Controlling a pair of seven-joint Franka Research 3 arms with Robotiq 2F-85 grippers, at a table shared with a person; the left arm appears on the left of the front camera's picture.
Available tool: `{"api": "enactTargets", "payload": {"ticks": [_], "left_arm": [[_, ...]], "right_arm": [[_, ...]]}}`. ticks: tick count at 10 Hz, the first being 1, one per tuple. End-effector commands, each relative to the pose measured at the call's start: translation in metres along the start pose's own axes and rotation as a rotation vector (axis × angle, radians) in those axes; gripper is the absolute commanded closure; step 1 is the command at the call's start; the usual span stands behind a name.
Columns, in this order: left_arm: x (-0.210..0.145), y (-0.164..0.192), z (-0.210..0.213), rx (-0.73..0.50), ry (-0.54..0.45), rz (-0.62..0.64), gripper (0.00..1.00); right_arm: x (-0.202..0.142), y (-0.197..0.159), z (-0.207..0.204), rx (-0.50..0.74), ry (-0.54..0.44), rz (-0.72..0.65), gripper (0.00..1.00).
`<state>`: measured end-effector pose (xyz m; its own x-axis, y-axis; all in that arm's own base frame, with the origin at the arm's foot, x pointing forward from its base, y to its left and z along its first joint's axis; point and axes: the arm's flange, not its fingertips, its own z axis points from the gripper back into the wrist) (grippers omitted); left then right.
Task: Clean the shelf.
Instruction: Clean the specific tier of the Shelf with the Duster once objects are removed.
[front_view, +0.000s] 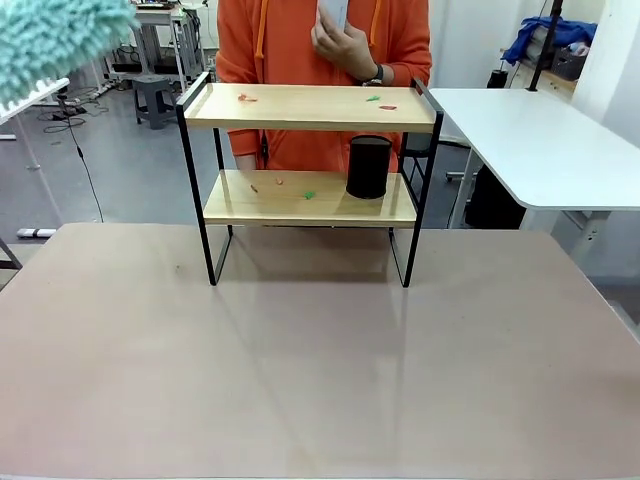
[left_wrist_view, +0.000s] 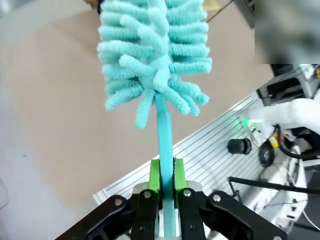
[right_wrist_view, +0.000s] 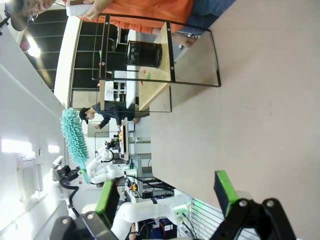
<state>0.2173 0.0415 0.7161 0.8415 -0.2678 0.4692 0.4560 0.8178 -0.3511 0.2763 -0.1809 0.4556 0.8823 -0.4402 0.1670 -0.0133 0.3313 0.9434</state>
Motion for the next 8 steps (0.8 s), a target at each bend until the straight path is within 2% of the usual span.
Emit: {"api": "enactTargets", "payload": {"ticks": [1,2,3,4,5,6,8], "left_arm": [[0.055,-0.006,-0.01,0.072,0.109,0.013,0.88],[0.086,-0.015,-0.024,0.129,0.122,0.023,0.88],[0.119,-0.02,-0.045,0.133,0.151,0.032,0.88],[0.143,-0.02,-0.061,0.127,0.133,0.05,0.88],[0.149,-0.028,-0.064,0.061,0.067,0.044,0.88],[0.122,-0.027,-0.065,0.118,0.131,0.011,0.88],[0.122,-0.027,-0.065,0.118,0.131,0.011,0.88]], "right_arm": [[0.002,0.001,0.0,0.02,-0.011,0.025,0.0],[0.002,0.001,0.0,0.02,-0.011,0.025,0.0],[0.002,0.001,0.0,0.02,-0.011,0.025,0.0],[0.002,0.001,0.0,0.02,-0.011,0.025,0.0],[0.002,0.001,0.0,0.02,-0.011,0.025,0.0],[0.002,0.001,0.0,0.02,-0.011,0.025,0.0],[0.002,0.001,0.0,0.02,-0.011,0.025,0.0]]}}
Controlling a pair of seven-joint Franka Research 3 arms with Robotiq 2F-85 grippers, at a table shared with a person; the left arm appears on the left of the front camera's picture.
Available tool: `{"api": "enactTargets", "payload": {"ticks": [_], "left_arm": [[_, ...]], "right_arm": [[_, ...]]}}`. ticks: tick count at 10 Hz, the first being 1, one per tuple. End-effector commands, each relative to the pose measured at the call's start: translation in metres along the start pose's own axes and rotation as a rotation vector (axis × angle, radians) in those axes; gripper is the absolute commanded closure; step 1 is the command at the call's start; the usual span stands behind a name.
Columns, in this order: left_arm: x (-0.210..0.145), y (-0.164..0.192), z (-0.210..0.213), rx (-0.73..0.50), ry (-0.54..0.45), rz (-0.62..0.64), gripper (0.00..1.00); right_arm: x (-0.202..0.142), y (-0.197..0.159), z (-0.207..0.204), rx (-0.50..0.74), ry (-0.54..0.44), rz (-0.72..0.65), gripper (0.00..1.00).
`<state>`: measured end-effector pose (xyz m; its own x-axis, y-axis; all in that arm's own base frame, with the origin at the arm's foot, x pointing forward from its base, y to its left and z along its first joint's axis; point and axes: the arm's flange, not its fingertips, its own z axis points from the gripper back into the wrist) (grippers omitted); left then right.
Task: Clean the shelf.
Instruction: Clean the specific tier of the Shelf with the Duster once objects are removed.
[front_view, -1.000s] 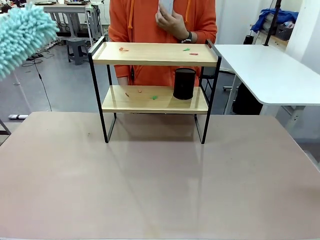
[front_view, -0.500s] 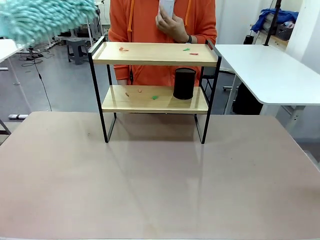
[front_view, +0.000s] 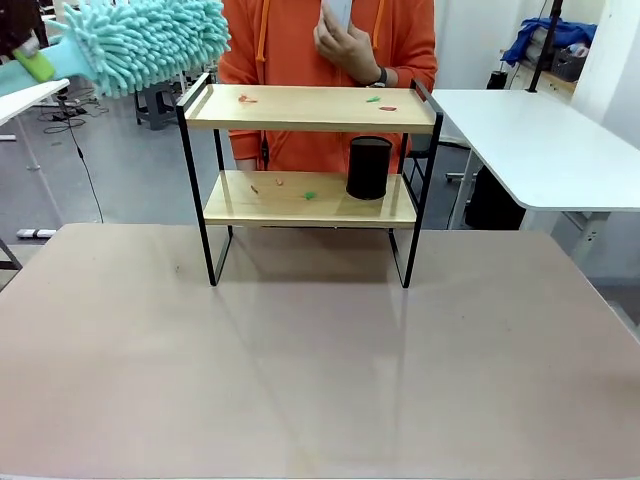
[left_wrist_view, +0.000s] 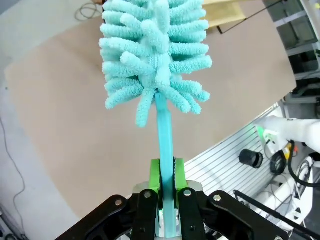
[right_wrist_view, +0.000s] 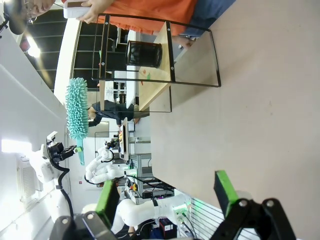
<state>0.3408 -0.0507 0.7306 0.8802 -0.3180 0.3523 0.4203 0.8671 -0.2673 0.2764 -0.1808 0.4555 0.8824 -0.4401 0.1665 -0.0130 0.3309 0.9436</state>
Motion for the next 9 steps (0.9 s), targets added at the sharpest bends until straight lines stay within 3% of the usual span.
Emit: {"api": "enactTargets", "payload": {"ticks": [1,3,5,7,9], "left_arm": [[0.01,0.002,-0.008,-0.004,-0.002,0.003,0.88],[0.026,-0.022,-0.008,0.057,-0.089,0.109,0.88],[0.058,-0.04,-0.023,0.125,-0.027,0.252,0.88],[0.08,-0.053,-0.044,0.155,0.046,0.26,0.88],[0.104,-0.056,-0.066,0.192,0.055,0.29,0.88]], "right_arm": [[0.002,0.001,0.0,0.02,-0.011,0.026,0.0],[0.002,0.001,0.0,0.02,-0.011,0.026,0.0],[0.002,0.001,0.0,0.02,-0.011,0.026,0.0],[0.002,0.001,0.0,0.02,-0.011,0.026,0.0],[0.002,0.001,0.0,0.02,-0.011,0.026,0.0]]}}
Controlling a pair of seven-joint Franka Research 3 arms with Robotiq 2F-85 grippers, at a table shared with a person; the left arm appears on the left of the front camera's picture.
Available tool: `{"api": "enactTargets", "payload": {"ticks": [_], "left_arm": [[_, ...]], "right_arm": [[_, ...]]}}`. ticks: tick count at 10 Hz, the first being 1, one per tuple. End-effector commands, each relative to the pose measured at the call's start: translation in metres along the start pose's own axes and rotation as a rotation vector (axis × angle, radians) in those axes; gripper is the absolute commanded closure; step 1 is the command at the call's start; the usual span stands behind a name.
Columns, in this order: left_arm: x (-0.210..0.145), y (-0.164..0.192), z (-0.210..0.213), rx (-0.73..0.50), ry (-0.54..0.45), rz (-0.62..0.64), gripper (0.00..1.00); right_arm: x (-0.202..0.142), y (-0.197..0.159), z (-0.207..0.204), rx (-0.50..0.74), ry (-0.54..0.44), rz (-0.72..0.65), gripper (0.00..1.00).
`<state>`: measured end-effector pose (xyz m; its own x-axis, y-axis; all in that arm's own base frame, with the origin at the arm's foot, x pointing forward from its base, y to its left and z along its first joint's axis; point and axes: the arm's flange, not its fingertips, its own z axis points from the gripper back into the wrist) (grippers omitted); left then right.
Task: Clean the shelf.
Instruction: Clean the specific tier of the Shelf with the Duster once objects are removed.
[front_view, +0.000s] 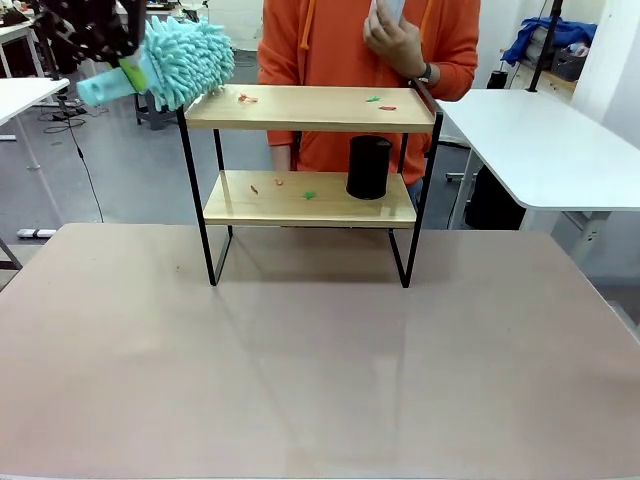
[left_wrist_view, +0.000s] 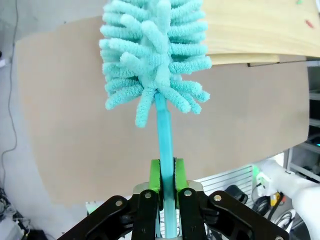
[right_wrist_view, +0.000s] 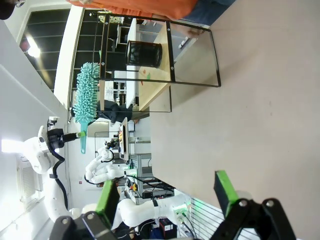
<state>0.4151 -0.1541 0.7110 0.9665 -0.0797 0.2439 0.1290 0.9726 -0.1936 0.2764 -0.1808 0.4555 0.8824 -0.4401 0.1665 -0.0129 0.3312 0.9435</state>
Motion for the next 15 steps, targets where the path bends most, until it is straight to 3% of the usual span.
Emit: {"api": "enactTargets", "payload": {"ticks": [1,3,10,15], "left_arm": [[0.018,-0.012,0.004,0.043,-0.004,0.028,0.88],[0.031,-0.032,-0.01,0.048,0.027,-0.012,0.88],[0.05,-0.101,-0.032,-0.191,0.157,-0.349,0.88],[0.056,-0.14,-0.045,-0.189,0.186,-0.366,0.88]], "right_arm": [[0.002,0.001,0.0,0.02,-0.011,0.026,0.0],[0.002,0.001,0.0,0.02,-0.011,0.026,0.0],[0.002,0.001,0.0,0.02,-0.011,0.026,0.0],[0.002,0.001,0.0,0.02,-0.011,0.026,0.0]]}}
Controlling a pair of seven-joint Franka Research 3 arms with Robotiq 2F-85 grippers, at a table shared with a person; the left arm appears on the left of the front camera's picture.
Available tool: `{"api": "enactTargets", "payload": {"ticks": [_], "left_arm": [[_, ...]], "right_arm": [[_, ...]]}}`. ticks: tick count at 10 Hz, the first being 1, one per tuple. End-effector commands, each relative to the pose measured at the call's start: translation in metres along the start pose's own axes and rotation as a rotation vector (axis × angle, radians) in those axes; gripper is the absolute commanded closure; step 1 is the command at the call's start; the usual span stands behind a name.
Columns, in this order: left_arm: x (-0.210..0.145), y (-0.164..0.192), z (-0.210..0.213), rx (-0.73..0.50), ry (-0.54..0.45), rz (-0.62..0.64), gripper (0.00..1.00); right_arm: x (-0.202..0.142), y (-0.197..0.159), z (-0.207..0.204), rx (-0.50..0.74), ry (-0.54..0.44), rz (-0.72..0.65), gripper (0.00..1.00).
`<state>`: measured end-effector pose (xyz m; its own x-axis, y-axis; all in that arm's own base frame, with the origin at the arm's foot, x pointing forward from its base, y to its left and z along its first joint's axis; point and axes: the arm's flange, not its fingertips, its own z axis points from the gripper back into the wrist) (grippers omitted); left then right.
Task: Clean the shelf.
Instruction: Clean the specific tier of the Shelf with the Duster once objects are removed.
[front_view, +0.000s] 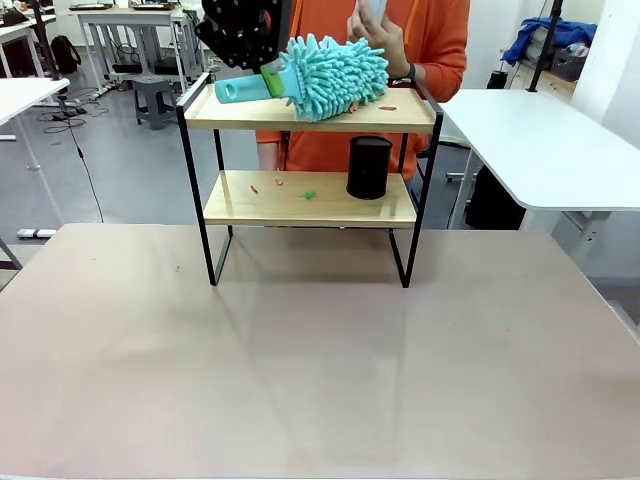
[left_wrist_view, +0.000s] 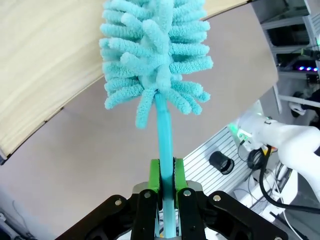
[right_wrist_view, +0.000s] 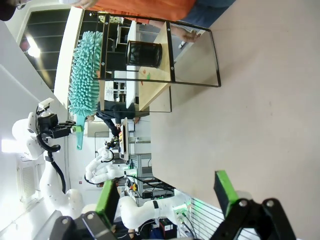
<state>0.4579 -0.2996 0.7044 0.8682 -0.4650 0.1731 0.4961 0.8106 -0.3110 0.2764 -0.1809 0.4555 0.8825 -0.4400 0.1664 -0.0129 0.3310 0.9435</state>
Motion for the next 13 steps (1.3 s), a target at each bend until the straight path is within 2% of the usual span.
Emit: {"api": "enactTargets", "payload": {"ticks": [1,3,5,6,8,9,10,13], "left_arm": [[0.004,-0.006,0.001,0.005,0.036,-0.021,0.88],[-0.005,-0.006,0.008,0.006,0.039,-0.078,0.88],[-0.03,-0.007,0.025,-0.029,0.09,-0.25,0.88],[-0.046,-0.008,0.032,-0.042,0.144,-0.343,0.88],[-0.081,-0.005,0.041,-0.027,0.35,-0.591,0.88],[-0.09,-0.003,0.049,-0.114,0.349,-0.637,0.88],[-0.093,0.001,0.056,-0.115,0.301,-0.605,0.88],[-0.096,0.004,0.054,-0.104,0.277,-0.577,0.88]], "right_arm": [[0.002,0.001,0.0,0.02,-0.011,0.026,0.0],[0.002,0.001,0.0,0.02,-0.011,0.026,0.0],[0.002,0.001,0.0,0.02,-0.011,0.026,0.0],[0.002,0.001,0.0,0.02,-0.011,0.026,0.0],[0.002,0.001,0.0,0.02,-0.011,0.026,0.0],[0.002,0.001,0.0,0.02,-0.011,0.026,0.0],[0.002,0.001,0.0,0.02,-0.011,0.026,0.0],[0.002,0.001,0.0,0.02,-0.011,0.026,0.0]]}}
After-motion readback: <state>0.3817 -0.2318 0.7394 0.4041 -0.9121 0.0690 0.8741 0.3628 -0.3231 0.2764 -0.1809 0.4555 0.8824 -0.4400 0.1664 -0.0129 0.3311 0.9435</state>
